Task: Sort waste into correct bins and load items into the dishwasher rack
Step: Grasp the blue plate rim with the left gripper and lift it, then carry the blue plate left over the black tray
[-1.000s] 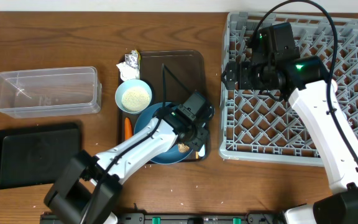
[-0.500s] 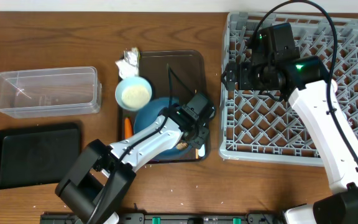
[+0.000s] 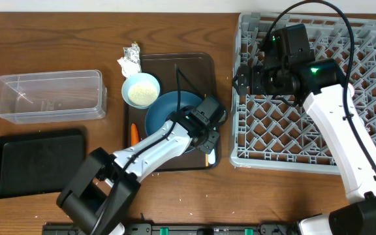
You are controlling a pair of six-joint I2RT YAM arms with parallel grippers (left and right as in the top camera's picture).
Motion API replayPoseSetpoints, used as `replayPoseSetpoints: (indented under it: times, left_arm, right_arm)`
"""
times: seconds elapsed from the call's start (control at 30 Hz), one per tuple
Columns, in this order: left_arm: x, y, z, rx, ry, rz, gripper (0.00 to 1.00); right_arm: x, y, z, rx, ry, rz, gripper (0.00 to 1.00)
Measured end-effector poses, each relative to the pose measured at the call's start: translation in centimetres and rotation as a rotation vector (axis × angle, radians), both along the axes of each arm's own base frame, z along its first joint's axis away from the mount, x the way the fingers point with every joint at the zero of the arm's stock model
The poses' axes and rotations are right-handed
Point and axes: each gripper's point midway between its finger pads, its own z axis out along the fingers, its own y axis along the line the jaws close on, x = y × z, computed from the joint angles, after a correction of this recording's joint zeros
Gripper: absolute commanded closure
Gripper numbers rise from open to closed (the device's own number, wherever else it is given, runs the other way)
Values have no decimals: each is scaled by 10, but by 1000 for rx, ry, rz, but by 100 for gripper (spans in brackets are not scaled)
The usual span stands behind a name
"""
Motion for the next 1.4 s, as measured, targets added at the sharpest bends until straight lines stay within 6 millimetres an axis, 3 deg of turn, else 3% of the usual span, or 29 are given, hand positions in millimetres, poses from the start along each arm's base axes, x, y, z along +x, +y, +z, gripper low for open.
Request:
replayPoseSetpoints:
  times: [0.2,0.33,0.47,0.63,0.8,1.07,1.4]
  left_arm:
    - [-5,10,12,20,7,43,94]
    - [-5,11,32,-6,-14,60,94]
    - [-5,9,66,-65,-55,83,94]
    - [-5,9,124,-178,-150,122,94]
    - [-7,23,164,-235,-236,191,94]
    - [-8,70,194,-217,-330,376,94]
    - [-8,195,253,-264,-521,769,94]
  right_arm:
    - [0,0,0,0,0,0,1]
    - [0,0,0,0,0,0,1]
    - [0,0,0,0,0,0,1]
    - [0,0,0,0,0,0,1]
    - [0,0,0,0,0,0,1]
    - [0,0,0,0,0,0,1]
    - [-2,0,-1,-2,7,0,1]
